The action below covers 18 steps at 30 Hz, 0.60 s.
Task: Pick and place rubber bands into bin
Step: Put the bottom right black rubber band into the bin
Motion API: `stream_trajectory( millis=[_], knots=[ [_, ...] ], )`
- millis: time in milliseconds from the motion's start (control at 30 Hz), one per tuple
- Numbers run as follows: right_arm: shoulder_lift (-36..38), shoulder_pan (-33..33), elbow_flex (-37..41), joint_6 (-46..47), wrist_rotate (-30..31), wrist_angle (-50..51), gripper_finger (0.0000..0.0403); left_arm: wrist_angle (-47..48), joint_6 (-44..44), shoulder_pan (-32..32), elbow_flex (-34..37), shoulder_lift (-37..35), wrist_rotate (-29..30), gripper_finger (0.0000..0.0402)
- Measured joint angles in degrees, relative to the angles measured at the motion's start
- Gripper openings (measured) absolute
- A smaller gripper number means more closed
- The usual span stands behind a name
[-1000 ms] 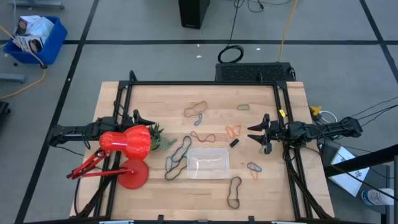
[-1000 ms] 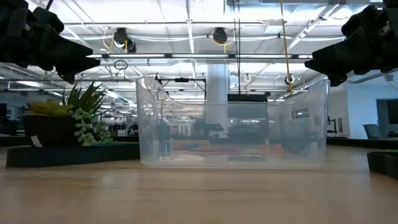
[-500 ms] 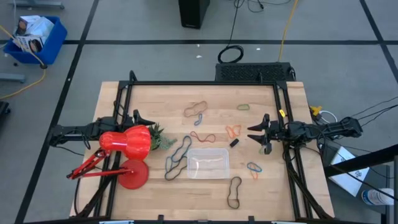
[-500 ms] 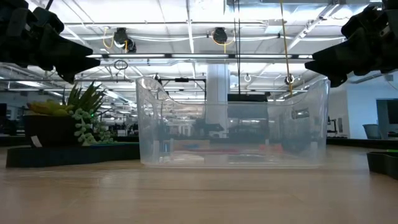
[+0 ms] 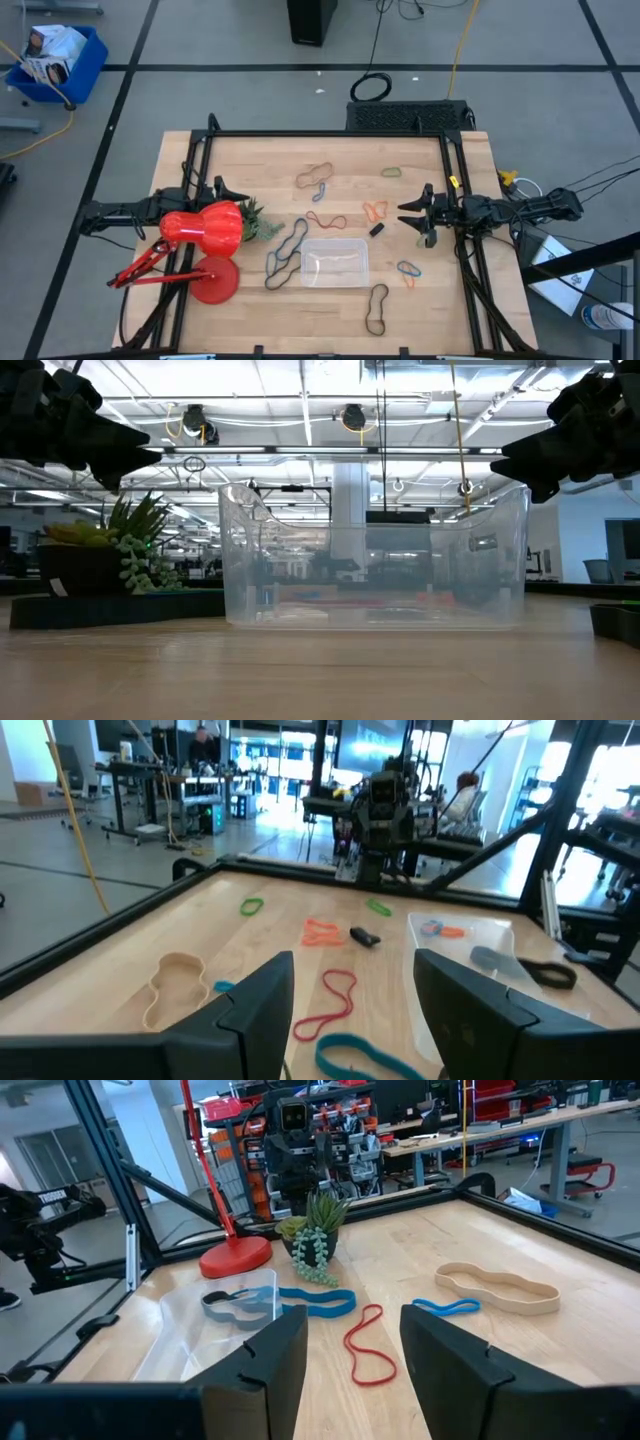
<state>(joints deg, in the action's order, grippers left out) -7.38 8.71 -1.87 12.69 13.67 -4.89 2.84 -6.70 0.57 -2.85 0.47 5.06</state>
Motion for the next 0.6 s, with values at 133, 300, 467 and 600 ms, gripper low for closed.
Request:
stream_trajectory(
  millis=[133, 300, 467, 600],
  knots=[
    [-0.2, 0.0, 0.0, -1.1, 0.2, 0.0, 0.0155, 0.0, 0.0, 0.0, 0.0, 0.0, 0.0, 0.0214],
    [-1.7, 0.0, -0.1, -5.3, 0.2, 0.0, 0.0155, 0.1, -0.1, 0.0, 0.0, 0.0, 0.0, 0.0214],
    [-6.3, 0.0, -4.3, -9.4, 0.2, 3.7, 0.0155, 0.1, -0.1, 0.0, 0.0, 0.0, 0.0, 0.0214],
    [-14.0, 0.0, -14.4, -14.5, -0.3, 11.1, 0.0155, 0.0, -0.3, 0.0, 0.0, 0.0, 1.5, 0.0214]
  ],
)
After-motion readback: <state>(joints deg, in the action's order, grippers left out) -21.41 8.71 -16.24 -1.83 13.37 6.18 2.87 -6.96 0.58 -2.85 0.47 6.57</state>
